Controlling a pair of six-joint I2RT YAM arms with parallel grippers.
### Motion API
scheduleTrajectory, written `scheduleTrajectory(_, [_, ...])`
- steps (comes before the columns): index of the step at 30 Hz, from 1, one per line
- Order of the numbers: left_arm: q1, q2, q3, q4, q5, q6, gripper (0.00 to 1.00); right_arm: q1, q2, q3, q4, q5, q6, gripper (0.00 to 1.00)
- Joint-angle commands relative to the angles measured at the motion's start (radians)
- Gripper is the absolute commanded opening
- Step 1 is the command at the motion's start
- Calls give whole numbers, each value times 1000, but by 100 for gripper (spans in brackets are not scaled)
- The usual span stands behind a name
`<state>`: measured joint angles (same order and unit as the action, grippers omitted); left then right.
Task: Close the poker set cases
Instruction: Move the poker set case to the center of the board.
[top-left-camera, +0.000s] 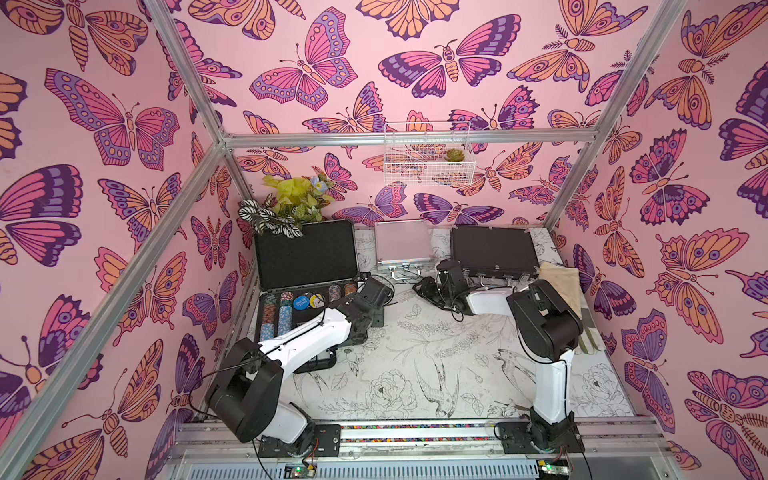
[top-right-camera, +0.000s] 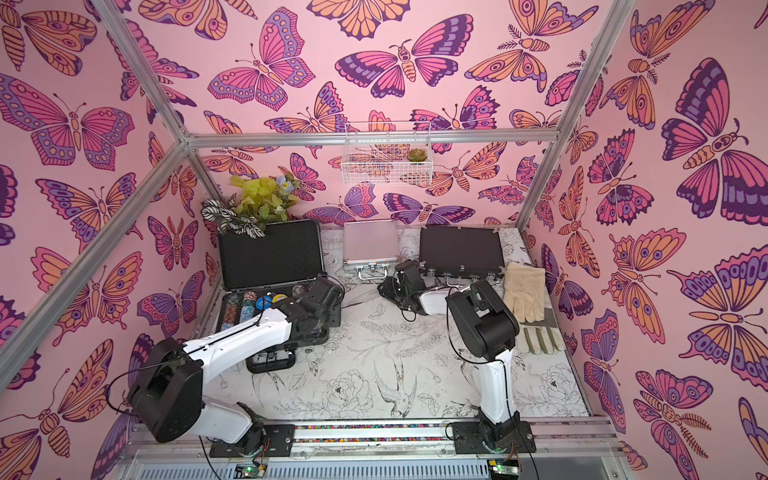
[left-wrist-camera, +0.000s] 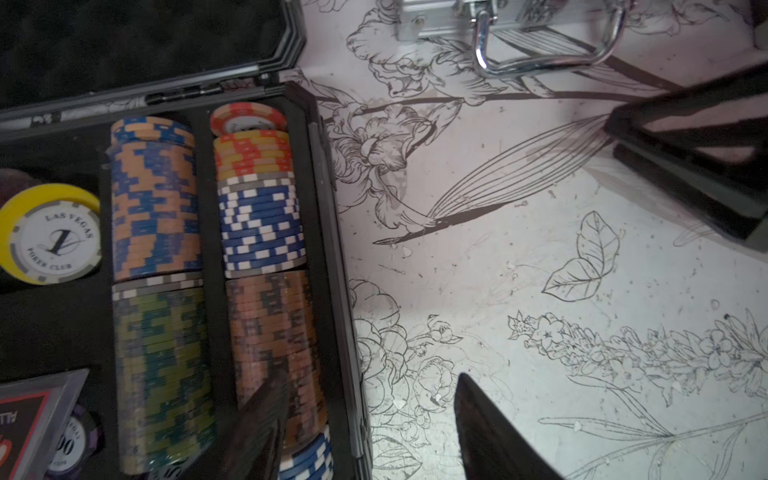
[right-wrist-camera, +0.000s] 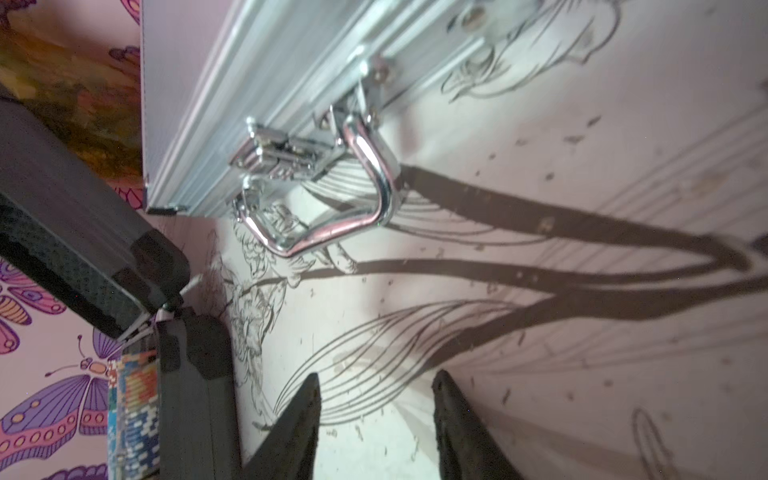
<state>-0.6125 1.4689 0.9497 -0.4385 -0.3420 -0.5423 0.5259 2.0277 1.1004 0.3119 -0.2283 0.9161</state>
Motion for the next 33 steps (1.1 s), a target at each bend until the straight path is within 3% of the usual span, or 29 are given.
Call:
scheduleTrajectory(1, [62,-46,-15,-68,-37,-54,66,55,-40,-38,-15,-54,-56,46])
scheduleTrajectory(8, [91,-219,-101,-294,-37,-199,63,90,-60,-74,16,-58,-40,46])
scheduleTrajectory(13, [78,-343,-214,-354,-14,-311,60,92,-50,-69,31,-56,-31,46])
scheduleTrajectory(19, [64,-323,-275,-378,16,-370,59,92,-38,-51,34,-64,-20,45])
scheduleTrajectory(33, [62,-249,-353,-127,-14,-171,49,92,-49,-74,68,-69,10,45])
